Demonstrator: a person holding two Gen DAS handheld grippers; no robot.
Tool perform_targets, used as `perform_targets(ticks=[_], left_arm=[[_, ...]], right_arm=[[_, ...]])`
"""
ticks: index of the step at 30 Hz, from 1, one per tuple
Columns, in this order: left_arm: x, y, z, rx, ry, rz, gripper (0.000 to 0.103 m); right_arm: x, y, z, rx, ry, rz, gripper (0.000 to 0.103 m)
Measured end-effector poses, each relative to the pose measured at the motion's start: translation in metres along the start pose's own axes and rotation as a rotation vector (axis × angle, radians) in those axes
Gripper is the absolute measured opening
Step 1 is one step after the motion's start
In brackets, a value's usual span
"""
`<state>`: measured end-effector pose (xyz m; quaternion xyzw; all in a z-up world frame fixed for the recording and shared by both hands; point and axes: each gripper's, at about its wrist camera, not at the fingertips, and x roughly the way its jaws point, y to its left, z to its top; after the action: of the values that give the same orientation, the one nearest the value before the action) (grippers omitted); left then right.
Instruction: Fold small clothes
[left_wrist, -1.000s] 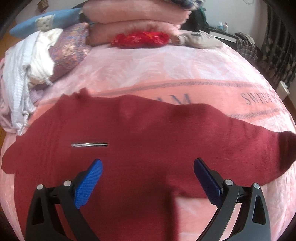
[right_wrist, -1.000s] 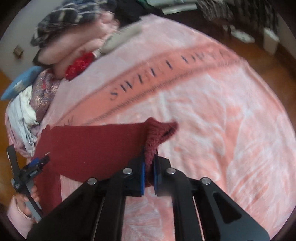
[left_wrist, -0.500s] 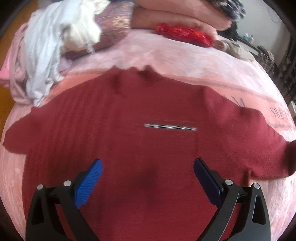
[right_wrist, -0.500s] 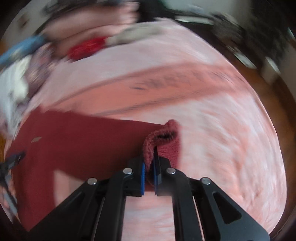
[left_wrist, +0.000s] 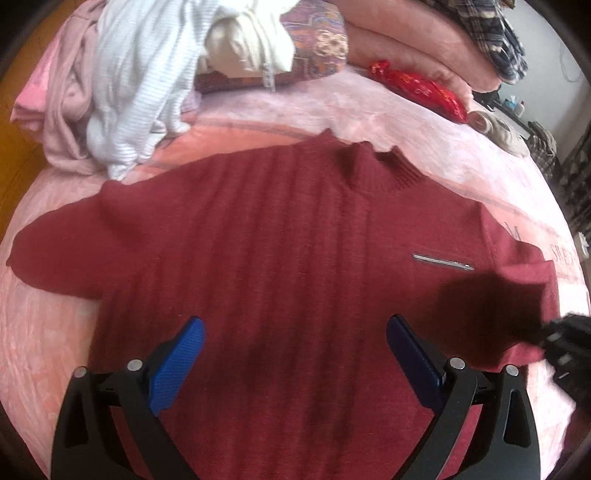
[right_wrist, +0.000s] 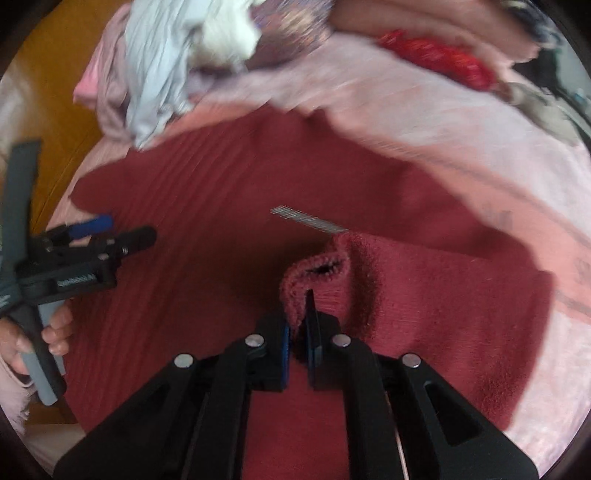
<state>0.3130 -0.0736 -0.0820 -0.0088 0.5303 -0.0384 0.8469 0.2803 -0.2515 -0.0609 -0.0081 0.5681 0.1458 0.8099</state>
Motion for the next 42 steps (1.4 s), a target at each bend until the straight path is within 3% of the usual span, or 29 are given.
perform_targets(ticks=[2,4,5,10,13,15,19,25,28,32,35,42], left_arm=[[0.002,0.006,-0.001,-0.006,0.005,-0.007,0.099],[0.003,0.006,-0.003,-0.004,0.008,-0.015,0.099],[0.004,0.004,-0.004,0.001,0.01,-0.018,0.099],[0.006,-0.023,-0.012,0.026,0.037,-0.086,0.099],[0.008,-0.053,-0.02,0.05,0.068,-0.151,0.099],[0.015,-0.075,-0.025,0.065,0.1,-0.146,0.099],[0.031,-0.104,-0.035,0.074,0.136,-0.103,0.099],[0.046,-0.139,-0.041,0.058,0.17,-0.16,0.098],[0.045,-0.157,-0.044,0.074,0.159,-0.186,0.083],[0.038,-0.161,-0.044,0.079,0.11,-0.244,0.017],[0.027,-0.153,-0.039,0.053,0.085,-0.279,0.014],[-0.028,-0.085,-0.005,0.047,-0.118,-0.205,0.013]], right_arm=[[0.018,0.015,0.0,-0.019,0.049,-0.005,0.014],[0.022,0.015,-0.003,-0.005,0.057,0.021,0.038],[0.016,0.013,-0.004,0.019,0.038,0.071,0.042],[-0.038,-0.027,-0.009,0.167,-0.125,0.344,0.044],[-0.067,-0.058,-0.022,0.222,-0.202,0.357,0.044],[-0.074,-0.076,-0.032,0.262,-0.218,0.365,0.044],[-0.073,-0.107,-0.059,0.277,-0.201,0.276,0.044],[-0.068,-0.142,-0.094,0.305,-0.182,0.245,0.043],[-0.073,-0.154,-0.108,0.312,-0.191,0.231,0.041],[-0.081,-0.167,-0.114,0.341,-0.217,0.219,0.041],[-0.085,-0.172,-0.115,0.36,-0.238,0.227,0.041],[-0.075,-0.153,-0.097,0.342,-0.227,0.23,0.041]])
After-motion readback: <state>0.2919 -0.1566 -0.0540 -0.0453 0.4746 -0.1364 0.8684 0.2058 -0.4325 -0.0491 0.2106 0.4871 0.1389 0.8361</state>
